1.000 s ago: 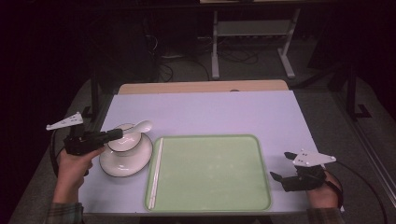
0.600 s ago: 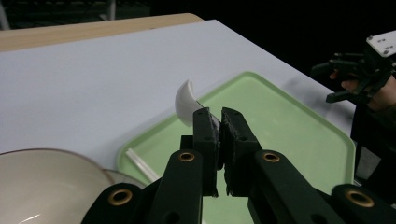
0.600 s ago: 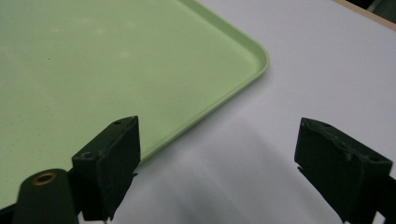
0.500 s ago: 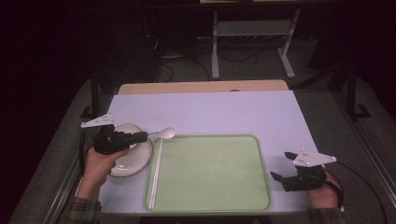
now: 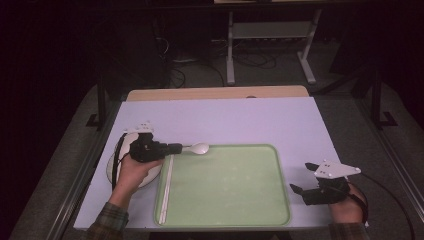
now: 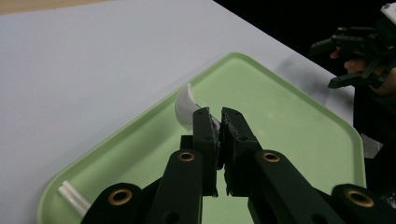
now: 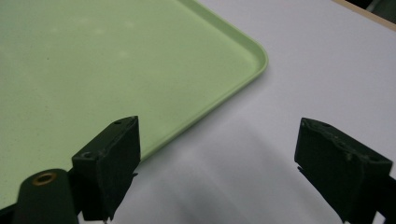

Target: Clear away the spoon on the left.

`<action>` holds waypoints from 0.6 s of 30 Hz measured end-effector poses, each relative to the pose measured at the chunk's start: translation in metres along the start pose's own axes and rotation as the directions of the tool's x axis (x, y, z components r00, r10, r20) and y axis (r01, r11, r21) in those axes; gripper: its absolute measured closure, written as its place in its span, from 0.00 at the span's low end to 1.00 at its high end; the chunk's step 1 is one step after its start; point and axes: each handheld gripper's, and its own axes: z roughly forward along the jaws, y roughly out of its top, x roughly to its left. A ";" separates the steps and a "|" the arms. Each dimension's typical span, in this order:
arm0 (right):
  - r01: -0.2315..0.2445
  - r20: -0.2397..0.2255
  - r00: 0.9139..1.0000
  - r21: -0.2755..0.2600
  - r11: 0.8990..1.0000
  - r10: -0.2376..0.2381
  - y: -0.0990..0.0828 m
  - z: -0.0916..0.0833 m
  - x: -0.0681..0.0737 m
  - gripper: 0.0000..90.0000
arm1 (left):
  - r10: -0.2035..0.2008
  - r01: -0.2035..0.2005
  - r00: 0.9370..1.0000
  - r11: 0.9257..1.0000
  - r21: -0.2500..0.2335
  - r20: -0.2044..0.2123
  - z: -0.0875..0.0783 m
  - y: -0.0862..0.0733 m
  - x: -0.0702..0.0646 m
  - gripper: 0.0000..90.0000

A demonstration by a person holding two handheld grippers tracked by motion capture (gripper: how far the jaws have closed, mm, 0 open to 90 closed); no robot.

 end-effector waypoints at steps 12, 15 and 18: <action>-0.011 0.006 1.000 -0.007 1.000 0.011 0.000 -0.002 0.000 0.15 | -0.039 0.039 0.999 0.999 0.033 0.008 0.034 -0.001 0.016 0.94; -0.010 0.006 1.000 -0.009 1.000 0.010 0.000 -0.002 -0.001 0.15 | -0.048 0.047 0.999 0.998 0.029 0.005 0.036 -0.002 0.018 0.94; -0.007 0.008 1.000 -0.009 1.000 0.007 0.000 -0.002 -0.001 0.15 | -0.046 0.047 0.999 0.998 0.039 -0.024 0.039 -0.002 0.021 0.93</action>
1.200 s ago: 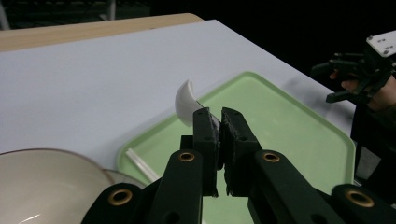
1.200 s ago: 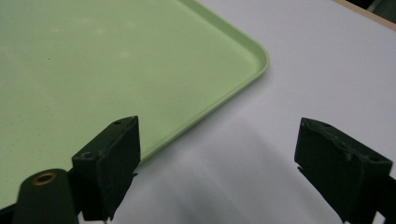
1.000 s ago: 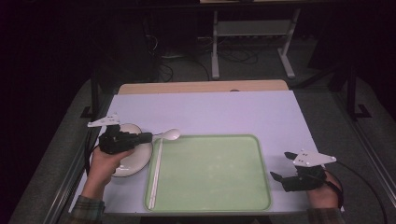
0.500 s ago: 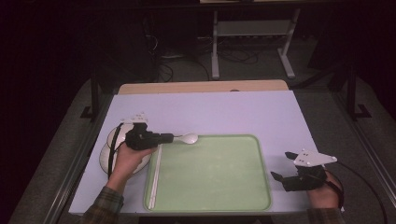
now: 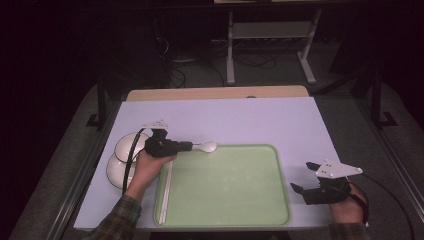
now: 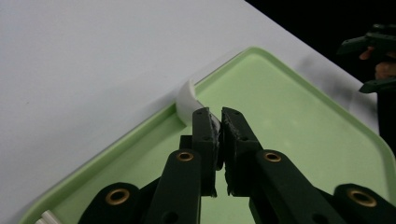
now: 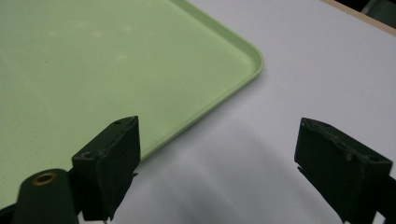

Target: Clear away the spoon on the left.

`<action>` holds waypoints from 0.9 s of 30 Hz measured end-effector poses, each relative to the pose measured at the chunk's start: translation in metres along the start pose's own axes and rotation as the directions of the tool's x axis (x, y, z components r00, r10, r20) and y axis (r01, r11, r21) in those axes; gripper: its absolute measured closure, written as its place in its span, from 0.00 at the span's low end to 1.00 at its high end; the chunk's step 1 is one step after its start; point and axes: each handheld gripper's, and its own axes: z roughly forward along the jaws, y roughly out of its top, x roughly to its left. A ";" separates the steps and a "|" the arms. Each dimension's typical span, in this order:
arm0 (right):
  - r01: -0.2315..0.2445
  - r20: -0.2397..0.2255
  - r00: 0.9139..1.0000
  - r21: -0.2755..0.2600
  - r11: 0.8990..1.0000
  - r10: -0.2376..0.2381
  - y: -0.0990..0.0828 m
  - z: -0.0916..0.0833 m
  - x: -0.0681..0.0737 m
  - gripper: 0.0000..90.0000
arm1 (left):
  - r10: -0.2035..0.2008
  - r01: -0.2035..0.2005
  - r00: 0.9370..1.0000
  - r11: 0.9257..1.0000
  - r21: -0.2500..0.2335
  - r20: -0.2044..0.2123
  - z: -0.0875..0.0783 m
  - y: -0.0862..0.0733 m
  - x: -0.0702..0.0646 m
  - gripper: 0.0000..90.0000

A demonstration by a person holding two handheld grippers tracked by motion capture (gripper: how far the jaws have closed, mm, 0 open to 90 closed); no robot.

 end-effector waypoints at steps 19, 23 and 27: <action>-0.002 -0.010 1.000 0.007 1.000 0.002 0.000 0.002 -0.001 0.15 | -0.003 0.027 0.982 0.992 0.125 -0.188 0.023 -0.006 0.008 0.70; -0.004 -0.010 1.000 0.002 1.000 0.004 -0.001 0.002 -0.001 0.15 | -0.005 0.036 0.976 0.990 0.136 -0.219 0.026 -0.005 0.008 0.67; 0.004 -0.013 1.000 0.006 1.000 -0.004 0.000 0.003 0.000 0.15 | -0.004 0.042 0.970 0.987 0.154 -0.242 0.027 -0.006 0.007 0.64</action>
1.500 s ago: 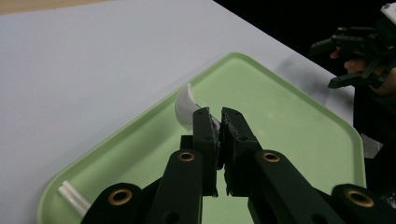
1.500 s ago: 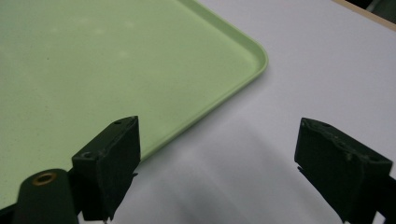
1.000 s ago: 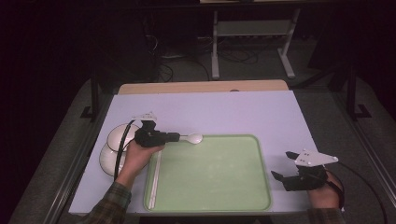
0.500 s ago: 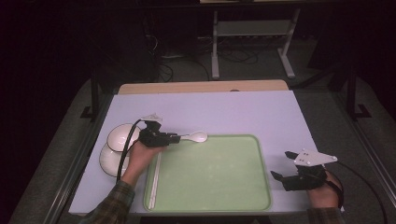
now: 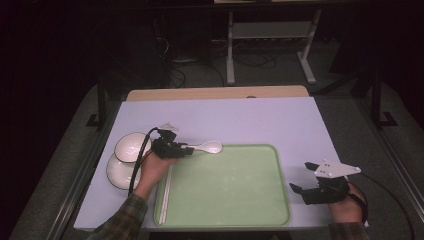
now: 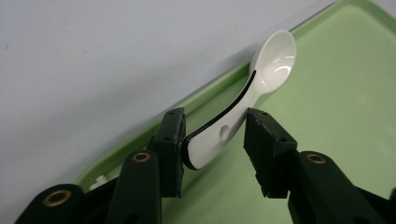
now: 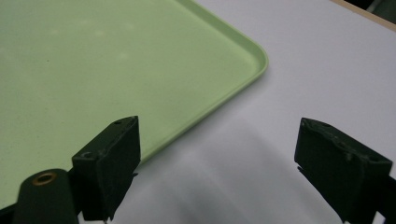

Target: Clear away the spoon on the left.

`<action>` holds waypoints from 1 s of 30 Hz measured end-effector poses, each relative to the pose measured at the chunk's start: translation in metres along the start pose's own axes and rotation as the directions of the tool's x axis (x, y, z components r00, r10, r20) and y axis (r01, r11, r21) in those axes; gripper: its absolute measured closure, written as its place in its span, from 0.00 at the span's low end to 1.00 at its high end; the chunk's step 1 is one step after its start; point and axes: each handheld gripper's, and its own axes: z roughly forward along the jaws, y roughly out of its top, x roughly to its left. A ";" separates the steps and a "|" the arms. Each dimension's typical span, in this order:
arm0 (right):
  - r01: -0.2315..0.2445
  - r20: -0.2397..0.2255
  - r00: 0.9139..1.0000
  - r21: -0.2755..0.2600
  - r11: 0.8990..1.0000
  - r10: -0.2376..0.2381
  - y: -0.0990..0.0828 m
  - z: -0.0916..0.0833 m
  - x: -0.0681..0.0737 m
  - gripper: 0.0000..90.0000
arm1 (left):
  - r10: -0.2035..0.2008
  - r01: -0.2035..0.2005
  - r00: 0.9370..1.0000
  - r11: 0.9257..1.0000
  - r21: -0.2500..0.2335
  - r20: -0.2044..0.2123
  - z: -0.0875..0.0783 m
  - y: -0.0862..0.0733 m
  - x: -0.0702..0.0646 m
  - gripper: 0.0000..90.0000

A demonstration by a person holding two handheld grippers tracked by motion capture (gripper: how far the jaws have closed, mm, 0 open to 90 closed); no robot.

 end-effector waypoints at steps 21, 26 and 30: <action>-0.020 -0.003 1.000 -0.018 1.000 0.020 0.000 -0.001 -0.001 0.15 | 0.067 -0.065 0.997 0.996 -0.053 0.041 0.008 0.020 -0.016 0.58; -0.028 -0.009 1.000 -0.021 0.999 0.028 0.000 -0.001 -0.001 0.15 | 0.095 -0.092 0.993 0.995 -0.043 0.069 0.018 0.033 -0.023 0.74; -0.007 -0.014 1.000 -0.018 1.000 0.006 0.000 -0.001 0.000 0.15 | 0.137 -0.134 0.988 0.990 -0.044 0.071 0.026 0.045 -0.029 0.90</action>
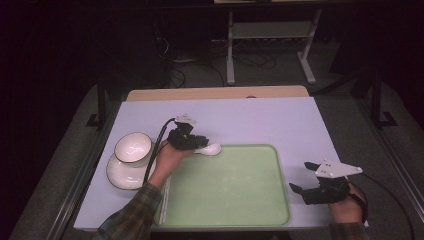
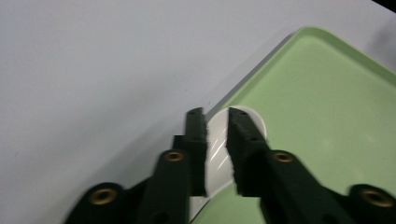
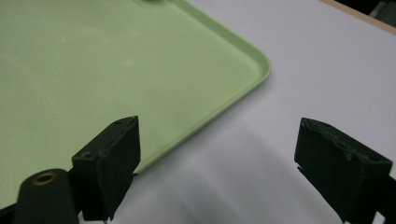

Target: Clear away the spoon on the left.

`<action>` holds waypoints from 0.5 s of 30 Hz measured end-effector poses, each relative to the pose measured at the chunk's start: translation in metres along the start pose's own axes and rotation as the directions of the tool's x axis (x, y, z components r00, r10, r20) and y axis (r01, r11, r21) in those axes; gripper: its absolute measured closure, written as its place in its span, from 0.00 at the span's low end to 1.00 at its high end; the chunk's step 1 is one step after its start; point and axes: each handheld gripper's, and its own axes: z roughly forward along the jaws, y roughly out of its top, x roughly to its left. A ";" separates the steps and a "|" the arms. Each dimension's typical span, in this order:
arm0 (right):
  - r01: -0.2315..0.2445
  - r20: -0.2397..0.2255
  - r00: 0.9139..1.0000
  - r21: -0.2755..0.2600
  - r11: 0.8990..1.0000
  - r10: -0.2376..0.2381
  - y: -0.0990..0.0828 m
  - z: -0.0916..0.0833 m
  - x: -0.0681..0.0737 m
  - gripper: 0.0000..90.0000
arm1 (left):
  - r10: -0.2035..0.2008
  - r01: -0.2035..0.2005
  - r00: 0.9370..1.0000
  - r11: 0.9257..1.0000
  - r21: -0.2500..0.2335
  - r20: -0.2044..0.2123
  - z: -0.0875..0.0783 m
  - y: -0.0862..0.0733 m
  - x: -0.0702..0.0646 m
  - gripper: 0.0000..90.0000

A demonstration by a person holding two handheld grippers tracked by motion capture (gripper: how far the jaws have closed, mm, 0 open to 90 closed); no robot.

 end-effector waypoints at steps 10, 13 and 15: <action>-0.005 -0.009 1.000 -0.007 1.000 0.005 -0.001 0.000 0.001 0.15 | 0.023 -0.023 0.999 1.000 0.006 -0.034 0.024 0.024 -0.002 1.00; -0.004 -0.004 1.000 -0.011 1.000 0.004 -0.001 -0.001 -0.001 0.15 | 0.016 -0.016 0.999 1.000 0.004 -0.037 0.029 0.025 -0.001 1.00; -0.011 -0.004 1.000 -0.015 1.000 0.011 0.000 -0.002 -0.001 0.15 | 0.012 -0.012 0.999 1.000 0.008 -0.031 0.033 0.025 0.000 1.00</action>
